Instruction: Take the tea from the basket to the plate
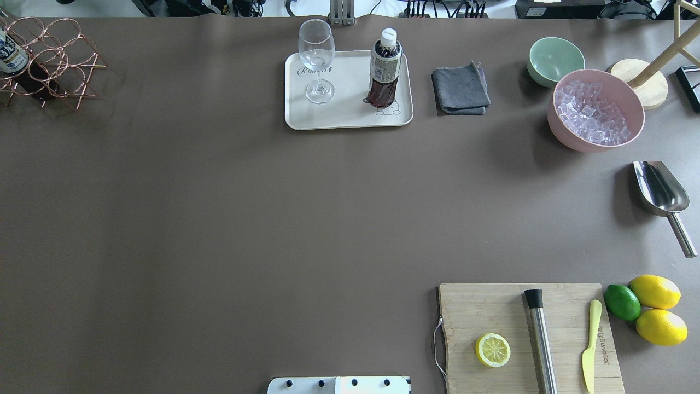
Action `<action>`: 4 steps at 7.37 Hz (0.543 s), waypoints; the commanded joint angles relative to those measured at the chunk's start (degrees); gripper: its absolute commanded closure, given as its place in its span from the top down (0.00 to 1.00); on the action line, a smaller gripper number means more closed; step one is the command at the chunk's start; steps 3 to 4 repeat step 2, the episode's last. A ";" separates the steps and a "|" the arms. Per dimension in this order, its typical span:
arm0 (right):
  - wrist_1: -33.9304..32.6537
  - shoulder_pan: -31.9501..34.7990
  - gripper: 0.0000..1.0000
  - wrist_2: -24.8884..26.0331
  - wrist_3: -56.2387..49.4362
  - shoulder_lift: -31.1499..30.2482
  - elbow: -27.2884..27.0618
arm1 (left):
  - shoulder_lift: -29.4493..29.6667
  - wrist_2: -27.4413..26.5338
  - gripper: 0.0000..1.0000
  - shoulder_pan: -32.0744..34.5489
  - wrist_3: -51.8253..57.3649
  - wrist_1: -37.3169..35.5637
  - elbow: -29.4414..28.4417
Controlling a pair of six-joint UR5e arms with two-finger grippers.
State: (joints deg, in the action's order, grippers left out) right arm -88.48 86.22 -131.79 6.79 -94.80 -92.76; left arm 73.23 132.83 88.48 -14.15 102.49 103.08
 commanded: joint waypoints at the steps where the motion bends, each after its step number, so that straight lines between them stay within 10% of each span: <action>1: 1.91 0.00 1.00 -0.05 -0.20 -0.12 0.56 | 0.08 -0.56 0.98 0.54 10.14 -3.51 0.62; 4: 1.91 0.00 1.00 0.04 -0.03 -0.12 0.48 | 0.08 -0.64 0.98 0.81 12.28 -6.23 0.63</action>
